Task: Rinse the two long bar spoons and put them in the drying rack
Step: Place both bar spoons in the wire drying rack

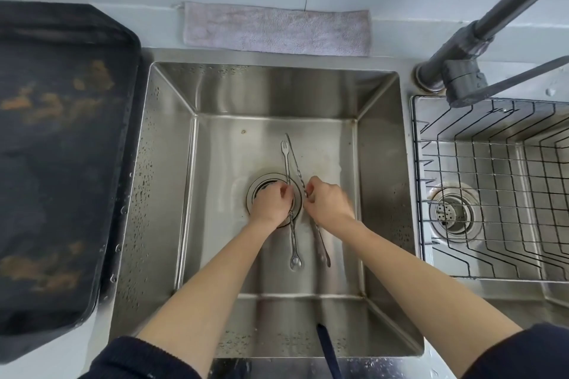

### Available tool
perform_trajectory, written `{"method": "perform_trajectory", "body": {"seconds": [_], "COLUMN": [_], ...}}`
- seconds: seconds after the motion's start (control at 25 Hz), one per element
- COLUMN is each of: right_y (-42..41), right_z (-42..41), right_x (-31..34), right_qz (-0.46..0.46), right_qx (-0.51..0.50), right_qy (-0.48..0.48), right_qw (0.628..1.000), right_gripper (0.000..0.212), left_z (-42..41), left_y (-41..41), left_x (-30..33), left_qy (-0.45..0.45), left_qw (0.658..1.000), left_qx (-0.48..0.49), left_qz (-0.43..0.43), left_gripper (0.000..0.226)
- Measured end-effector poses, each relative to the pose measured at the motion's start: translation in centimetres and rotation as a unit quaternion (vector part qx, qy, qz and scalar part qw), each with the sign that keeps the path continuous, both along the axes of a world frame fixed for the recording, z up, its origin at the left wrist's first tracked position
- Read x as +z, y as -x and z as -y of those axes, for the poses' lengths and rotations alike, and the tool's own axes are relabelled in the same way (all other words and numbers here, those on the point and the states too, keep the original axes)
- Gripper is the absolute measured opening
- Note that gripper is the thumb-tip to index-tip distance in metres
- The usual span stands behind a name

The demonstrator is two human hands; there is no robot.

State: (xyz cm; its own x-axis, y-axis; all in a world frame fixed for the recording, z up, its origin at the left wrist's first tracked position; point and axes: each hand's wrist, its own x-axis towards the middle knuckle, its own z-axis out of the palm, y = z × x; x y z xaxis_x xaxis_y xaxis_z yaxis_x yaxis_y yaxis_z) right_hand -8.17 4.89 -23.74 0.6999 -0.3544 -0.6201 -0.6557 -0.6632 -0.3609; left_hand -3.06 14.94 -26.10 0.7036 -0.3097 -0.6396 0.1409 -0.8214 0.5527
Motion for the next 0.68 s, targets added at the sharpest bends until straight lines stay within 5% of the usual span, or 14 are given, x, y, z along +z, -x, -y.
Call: {"method": "perform_trajectory", "body": {"seconds": [0.68], "right_y": [2.1], "right_z": [-0.4], "right_x": [8.6], "right_qz": [0.144], "right_qx": [-0.059], "right_qy": [-0.021], "right_qw": [0.988], "right_gripper": [0.025], "left_z": [1.2], "left_y": [0.7], "left_x": [10.6], "left_qy": [0.119], "left_qw": [0.985], "left_qx": [0.025], "left_qz": [0.126], "left_gripper": [0.012]}}
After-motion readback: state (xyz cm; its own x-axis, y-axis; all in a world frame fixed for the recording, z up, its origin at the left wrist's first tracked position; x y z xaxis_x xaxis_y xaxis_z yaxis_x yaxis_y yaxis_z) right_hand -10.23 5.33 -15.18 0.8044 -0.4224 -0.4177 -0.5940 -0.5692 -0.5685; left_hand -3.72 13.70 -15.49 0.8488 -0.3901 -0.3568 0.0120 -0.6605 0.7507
